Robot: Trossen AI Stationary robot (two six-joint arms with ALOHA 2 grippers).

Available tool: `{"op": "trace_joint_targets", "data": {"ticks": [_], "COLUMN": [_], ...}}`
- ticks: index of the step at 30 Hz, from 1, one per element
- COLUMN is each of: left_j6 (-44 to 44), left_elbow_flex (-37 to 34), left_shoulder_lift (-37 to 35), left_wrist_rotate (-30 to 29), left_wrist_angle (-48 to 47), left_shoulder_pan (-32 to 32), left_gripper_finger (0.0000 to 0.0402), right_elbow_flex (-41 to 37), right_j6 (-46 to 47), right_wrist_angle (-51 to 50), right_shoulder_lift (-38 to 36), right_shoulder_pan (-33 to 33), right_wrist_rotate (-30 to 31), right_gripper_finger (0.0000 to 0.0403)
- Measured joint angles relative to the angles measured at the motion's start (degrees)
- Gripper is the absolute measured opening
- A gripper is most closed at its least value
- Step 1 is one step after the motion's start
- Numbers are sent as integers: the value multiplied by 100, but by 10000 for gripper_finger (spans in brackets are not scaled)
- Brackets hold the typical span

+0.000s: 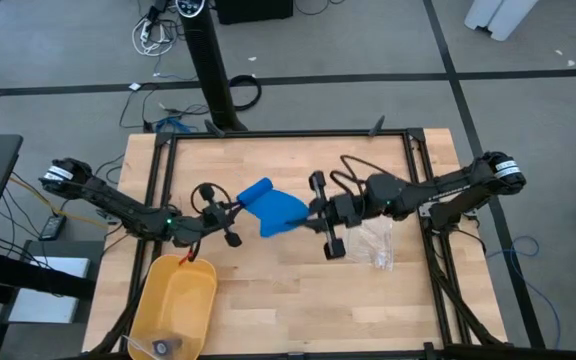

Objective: Roll bandage
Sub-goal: Roll the blue bandage

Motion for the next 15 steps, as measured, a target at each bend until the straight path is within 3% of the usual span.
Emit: {"op": "trace_joint_targets", "data": {"ticks": [7,15], "left_j6": [627,1075], "left_elbow_flex": [-2,-2], "left_shoulder_lift": [-925,-2132], "left_wrist_rotate": [62,250], "left_wrist_angle": [38,-155], "left_shoulder_pan": [-109,-342], "left_gripper_finger": [13,13], "right_elbow_flex": [0,0], "right_j6": [-332,-349], "right_wrist_angle": [-114,-211], "right_shoulder_lift": [0,0], "right_shoulder_pan": [397,617], "right_wrist_rotate": [513,535], "right_gripper_finger": [0,0]}}
